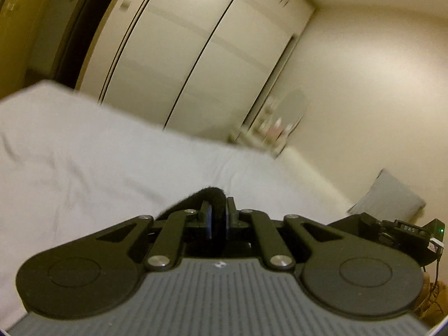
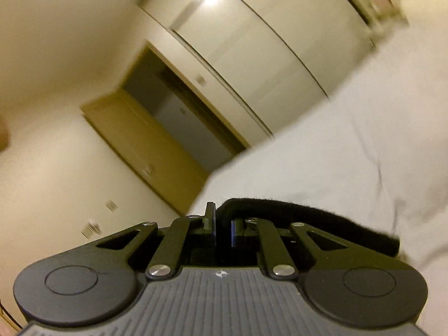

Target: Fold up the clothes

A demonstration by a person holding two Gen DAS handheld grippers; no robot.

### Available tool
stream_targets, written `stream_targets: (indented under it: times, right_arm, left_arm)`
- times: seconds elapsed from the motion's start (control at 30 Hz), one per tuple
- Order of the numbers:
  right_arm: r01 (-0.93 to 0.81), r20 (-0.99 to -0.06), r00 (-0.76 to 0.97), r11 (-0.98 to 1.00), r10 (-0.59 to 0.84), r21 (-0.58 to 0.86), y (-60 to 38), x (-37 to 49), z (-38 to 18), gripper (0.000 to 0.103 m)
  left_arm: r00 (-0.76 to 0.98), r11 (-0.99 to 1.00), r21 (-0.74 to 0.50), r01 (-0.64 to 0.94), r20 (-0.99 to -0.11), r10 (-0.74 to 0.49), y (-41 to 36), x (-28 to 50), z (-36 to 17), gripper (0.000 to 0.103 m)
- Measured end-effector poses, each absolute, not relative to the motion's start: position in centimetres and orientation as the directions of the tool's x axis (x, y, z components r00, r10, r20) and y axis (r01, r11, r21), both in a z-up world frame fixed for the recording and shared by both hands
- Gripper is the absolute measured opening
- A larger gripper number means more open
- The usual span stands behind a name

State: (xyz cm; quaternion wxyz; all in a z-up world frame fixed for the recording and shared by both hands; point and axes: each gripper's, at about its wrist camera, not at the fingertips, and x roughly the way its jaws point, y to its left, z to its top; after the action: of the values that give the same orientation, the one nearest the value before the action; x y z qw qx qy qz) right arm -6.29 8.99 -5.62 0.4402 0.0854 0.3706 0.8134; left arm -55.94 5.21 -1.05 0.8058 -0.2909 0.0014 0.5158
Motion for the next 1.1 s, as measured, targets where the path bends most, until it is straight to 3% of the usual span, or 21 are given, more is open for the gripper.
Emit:
stream_targets:
  times: [0.17,0.37,0.63,0.73,0.83,1.0,1.03,1.1]
  right_arm:
    - [-0.675,-0.054,-0.589,-0.454,0.806,0.582,4.2,-5.2,2.3,0.01]
    - [-0.717,0.019,-0.581,-0.523,0.814,0.46,-0.3,-5.2,8.8,0.01]
    - [-0.721,0.078,-0.585,-0.561,0.808,0.406,1.4,-6.3,11.3,0.01]
    - [-0.728,0.063,-0.582,-0.553,0.811,0.404,4.3,-6.5,11.1,0.01]
    - [-0.745,-0.023,-0.567,-0.5,0.823,0.442,10.1,-7.3,9.2,0.01]
    - [-0.828,-0.285,-0.459,-0.288,0.842,0.482,22.8,-8.5,3.1,0.013]
    - [-0.844,-0.388,-0.422,-0.199,0.82,0.499,26.2,-8.7,1.2,0.022]
    - [-0.875,-0.571,-0.344,-0.034,0.745,0.484,32.3,-9.1,-2.7,0.056]
  left_arm:
    - [0.471,0.368,-0.435,-0.822,-0.158,0.868,0.2,-56.8,5.2,0.006]
    - [0.442,0.389,-0.412,-0.824,-0.037,0.896,-3.0,-56.9,10.4,0.006]
    - [0.408,0.362,-0.401,-0.842,-0.034,0.912,0.1,-56.6,13.0,0.006]
    - [0.382,0.312,-0.421,-0.852,-0.089,0.92,3.6,-56.8,12.1,0.006]
    - [0.378,0.254,-0.471,-0.845,-0.189,0.907,9.3,-57.1,9.5,0.007]
    - [0.257,0.006,-0.463,-0.886,-0.482,0.838,23.3,-56.8,1.4,0.013]
    - [0.226,-0.049,-0.447,-0.893,-0.54,0.811,26.3,-56.7,-0.4,0.014]
    - [0.161,-0.134,-0.385,-0.913,-0.643,0.748,30.3,-57.0,-4.8,0.017]
